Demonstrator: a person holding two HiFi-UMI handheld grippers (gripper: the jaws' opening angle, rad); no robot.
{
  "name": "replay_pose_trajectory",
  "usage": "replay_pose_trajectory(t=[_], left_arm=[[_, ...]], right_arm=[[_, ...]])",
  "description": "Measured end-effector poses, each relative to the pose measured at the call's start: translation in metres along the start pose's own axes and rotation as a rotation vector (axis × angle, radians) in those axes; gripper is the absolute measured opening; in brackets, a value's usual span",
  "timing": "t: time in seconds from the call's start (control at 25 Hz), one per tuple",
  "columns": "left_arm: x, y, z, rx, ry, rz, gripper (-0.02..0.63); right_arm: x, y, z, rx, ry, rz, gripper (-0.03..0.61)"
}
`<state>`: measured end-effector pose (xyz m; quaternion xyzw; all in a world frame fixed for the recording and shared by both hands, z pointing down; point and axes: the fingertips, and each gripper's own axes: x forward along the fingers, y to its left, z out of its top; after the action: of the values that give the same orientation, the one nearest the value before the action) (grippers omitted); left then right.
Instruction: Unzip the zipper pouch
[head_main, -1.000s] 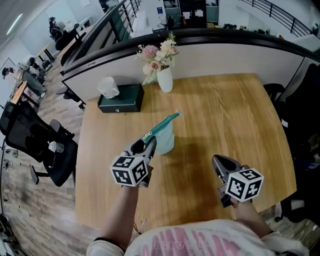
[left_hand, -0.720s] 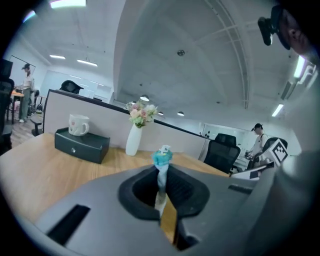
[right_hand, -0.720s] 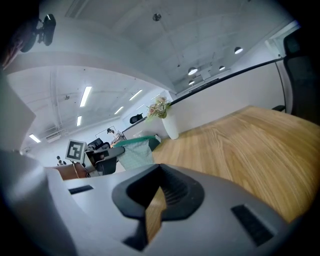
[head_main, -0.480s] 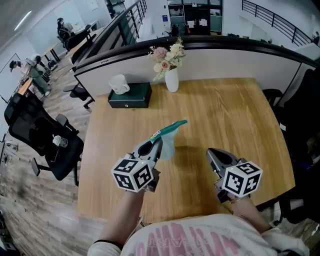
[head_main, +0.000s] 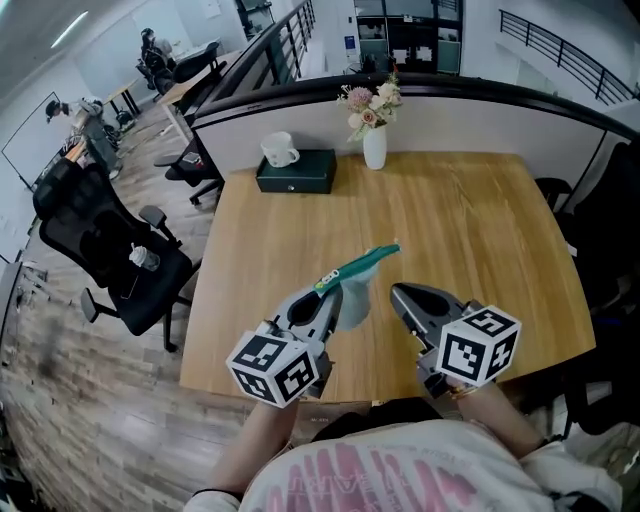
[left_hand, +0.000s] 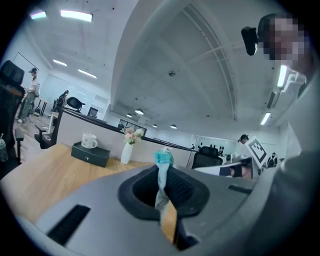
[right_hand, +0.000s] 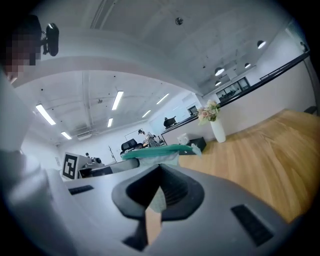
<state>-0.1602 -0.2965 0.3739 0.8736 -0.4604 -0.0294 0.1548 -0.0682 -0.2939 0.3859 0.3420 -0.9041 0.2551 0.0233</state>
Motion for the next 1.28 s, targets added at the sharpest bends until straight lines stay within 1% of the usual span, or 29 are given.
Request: replay_pose_trajectory(t=[0.08, 0.24, 0.36, 0.44, 0.48, 0.56, 0.68, 0.8, 0.88, 1.04, 1.2, 1.28], left_arm=[[-0.024, -0.005, -0.003, 0.019, 0.001, 0.009, 0.008], [-0.066, -0.018, -0.02, 0.06, 0.026, 0.013, 0.008], [-0.091, -0.029, -0.033, 0.073, 0.035, 0.008, 0.007], [-0.105, -0.037, -0.04, 0.075, 0.039, 0.006, 0.008], [-0.111, -0.041, -0.043, 0.074, 0.04, 0.003, 0.008], [-0.119, -0.05, -0.047, 0.08, 0.045, -0.008, 0.008], [-0.128, -0.063, -0.053, 0.12, 0.054, -0.016, 0.008], [-0.131, -0.072, -0.057, 0.162, 0.057, -0.022, 0.008], [-0.132, -0.076, -0.057, 0.174, 0.058, -0.026, 0.008], [-0.132, -0.089, -0.055, 0.194, 0.064, -0.053, 0.007], [-0.125, -0.101, -0.057, 0.197, 0.08, -0.081, 0.007], [-0.12, -0.104, -0.056, 0.197, 0.083, -0.085, 0.006]], right_arm=[[0.0, 0.029, -0.004, -0.001, -0.004, 0.039, -0.003], [-0.004, 0.079, -0.012, 0.035, -0.025, 0.095, 0.003], [-0.006, 0.112, -0.024, 0.049, -0.024, 0.15, 0.064], [-0.008, 0.131, -0.033, 0.037, -0.018, 0.172, 0.076], [-0.01, 0.139, -0.037, 0.025, -0.015, 0.175, 0.097], [-0.013, 0.151, -0.044, -0.008, -0.004, 0.165, 0.136], [-0.018, 0.162, -0.054, -0.071, 0.014, 0.137, 0.16], [-0.024, 0.166, -0.059, -0.117, 0.022, 0.116, 0.16], [-0.027, 0.171, -0.061, -0.148, 0.026, 0.112, 0.16], [-0.034, 0.176, -0.06, -0.253, 0.039, 0.073, 0.146], [-0.039, 0.173, -0.059, -0.282, 0.051, 0.058, 0.114], [-0.042, 0.17, -0.056, -0.303, 0.053, 0.053, 0.112]])
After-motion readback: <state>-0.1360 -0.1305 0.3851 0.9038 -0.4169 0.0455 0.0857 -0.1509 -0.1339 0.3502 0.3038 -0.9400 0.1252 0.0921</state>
